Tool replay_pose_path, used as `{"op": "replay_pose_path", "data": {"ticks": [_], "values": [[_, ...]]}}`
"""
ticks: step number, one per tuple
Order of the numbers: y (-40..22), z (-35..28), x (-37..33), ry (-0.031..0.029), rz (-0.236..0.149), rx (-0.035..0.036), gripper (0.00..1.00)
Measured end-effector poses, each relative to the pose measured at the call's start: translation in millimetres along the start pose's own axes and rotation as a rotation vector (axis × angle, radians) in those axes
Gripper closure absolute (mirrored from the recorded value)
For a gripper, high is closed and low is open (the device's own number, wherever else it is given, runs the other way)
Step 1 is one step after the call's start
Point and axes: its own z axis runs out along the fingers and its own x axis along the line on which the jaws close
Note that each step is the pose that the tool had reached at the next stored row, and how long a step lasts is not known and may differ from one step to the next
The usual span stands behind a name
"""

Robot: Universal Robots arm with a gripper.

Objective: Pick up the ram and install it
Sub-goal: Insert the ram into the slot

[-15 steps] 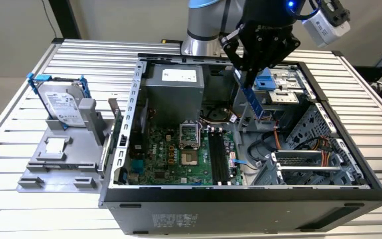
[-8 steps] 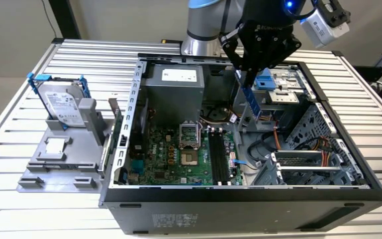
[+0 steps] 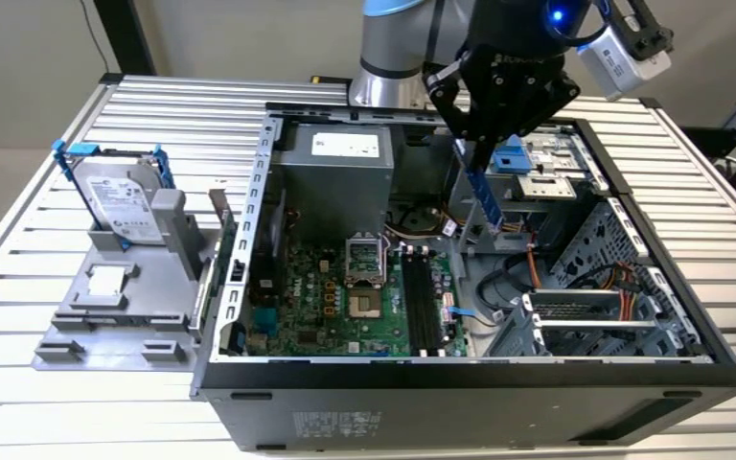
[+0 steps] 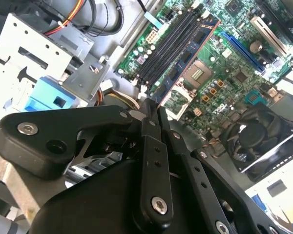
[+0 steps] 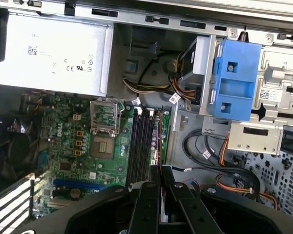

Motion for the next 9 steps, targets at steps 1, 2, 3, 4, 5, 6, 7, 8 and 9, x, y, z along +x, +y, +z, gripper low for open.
{"op": "replay_pose_path", "data": {"ticks": [1, 2, 3, 4, 5, 6, 7, 8, 9], "values": [[-0.1, 1.3, -1.0, 0.0, 0.0, 0.0, 1.0], [-0.2, 2.8, -1.8, 0.0, 0.0, -0.0001, 1.0], [-0.3, 4.4, -2.2, 0.0, 0.0, 0.0, 1.0], [-0.3, 6.0, -2.3, 0.0, 0.0, 0.0, 1.0], [-0.3, 7.7, -2.3, 0.0, 0.001, 0.0, 1.0], [-0.3, 9.5, -2.3, 0.0, 0.003, 0.0001, 1.0], [-0.3, 11.3, -2.3, 0.0, 0.005, 0.0, 1.0], [-0.3, 13.1, -2.3, 0.0, 0.009, 0.0, 1.0], [-0.3, 14.9, -2.3, -0.0001, 0.014, 0.0001, 1.0]]}}
